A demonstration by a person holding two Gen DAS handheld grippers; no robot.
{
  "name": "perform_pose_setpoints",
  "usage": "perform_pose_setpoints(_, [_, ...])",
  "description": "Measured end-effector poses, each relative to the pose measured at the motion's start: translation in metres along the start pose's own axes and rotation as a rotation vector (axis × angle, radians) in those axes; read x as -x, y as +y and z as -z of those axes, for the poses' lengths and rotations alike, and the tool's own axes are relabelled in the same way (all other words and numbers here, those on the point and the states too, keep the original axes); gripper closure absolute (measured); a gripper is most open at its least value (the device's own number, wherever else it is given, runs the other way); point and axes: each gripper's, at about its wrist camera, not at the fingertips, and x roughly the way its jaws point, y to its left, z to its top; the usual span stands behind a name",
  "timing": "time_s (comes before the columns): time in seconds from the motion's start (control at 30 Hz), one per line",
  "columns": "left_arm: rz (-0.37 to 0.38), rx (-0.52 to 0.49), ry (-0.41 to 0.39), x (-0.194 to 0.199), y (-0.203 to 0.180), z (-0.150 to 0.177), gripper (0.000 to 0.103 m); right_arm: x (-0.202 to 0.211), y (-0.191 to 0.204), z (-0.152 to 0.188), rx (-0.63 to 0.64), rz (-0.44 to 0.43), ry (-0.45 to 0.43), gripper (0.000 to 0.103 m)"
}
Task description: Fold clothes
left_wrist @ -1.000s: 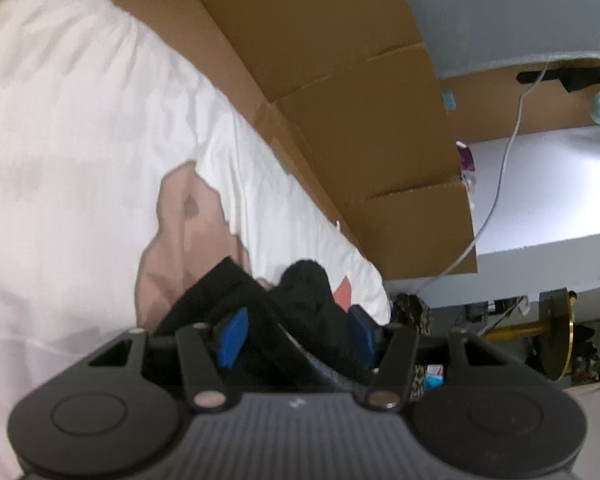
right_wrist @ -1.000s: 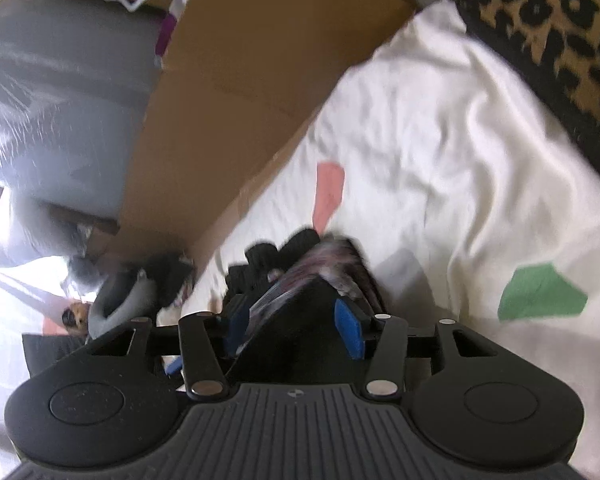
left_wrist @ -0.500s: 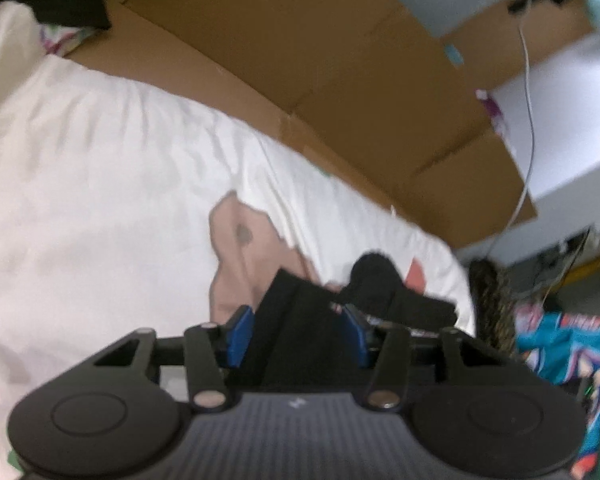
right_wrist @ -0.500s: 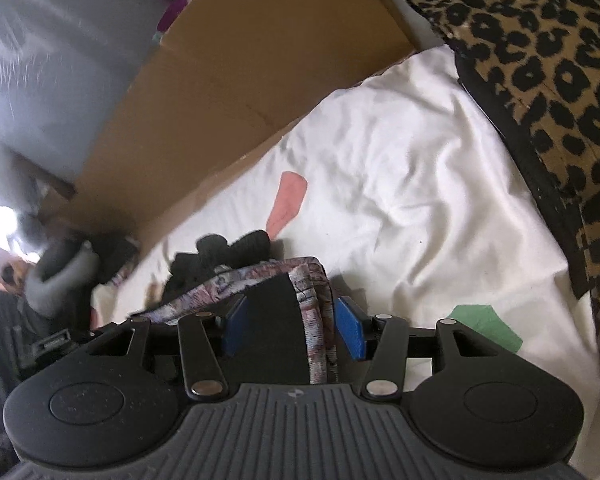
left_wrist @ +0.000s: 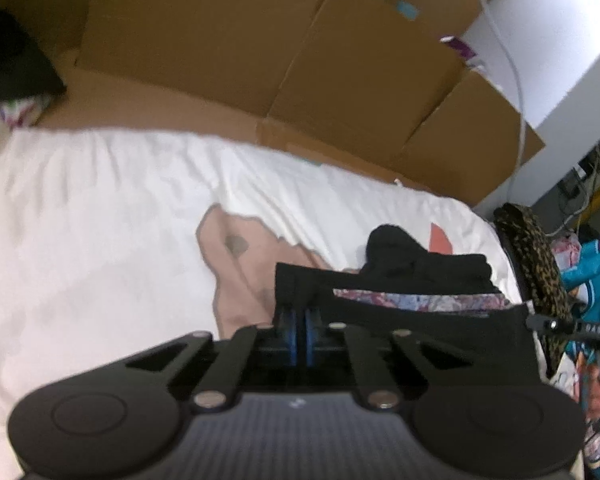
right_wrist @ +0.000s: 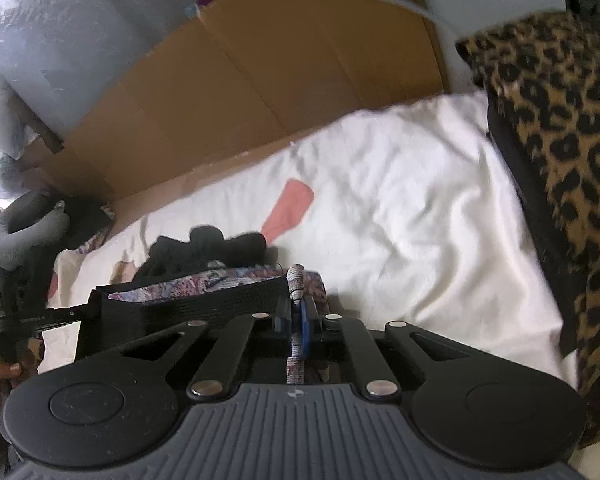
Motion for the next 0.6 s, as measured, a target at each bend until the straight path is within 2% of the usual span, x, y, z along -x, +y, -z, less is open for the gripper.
perform_pose_setpoints(0.23, [-0.009,0.052,-0.022,0.006,0.007,-0.005,0.099,0.006,0.007,-0.01,0.002,0.008,-0.023,0.101])
perform_pose_setpoints(0.43, [-0.069,0.041,0.022,-0.014,0.006,-0.004,0.099,-0.021,0.002,-0.008,-0.026,0.073,0.031,0.101])
perform_pose_setpoints(0.6, [-0.115,0.019,0.044,-0.027,0.004,-0.001,0.098,-0.037,-0.001,-0.003,-0.035,0.084,0.06,0.1])
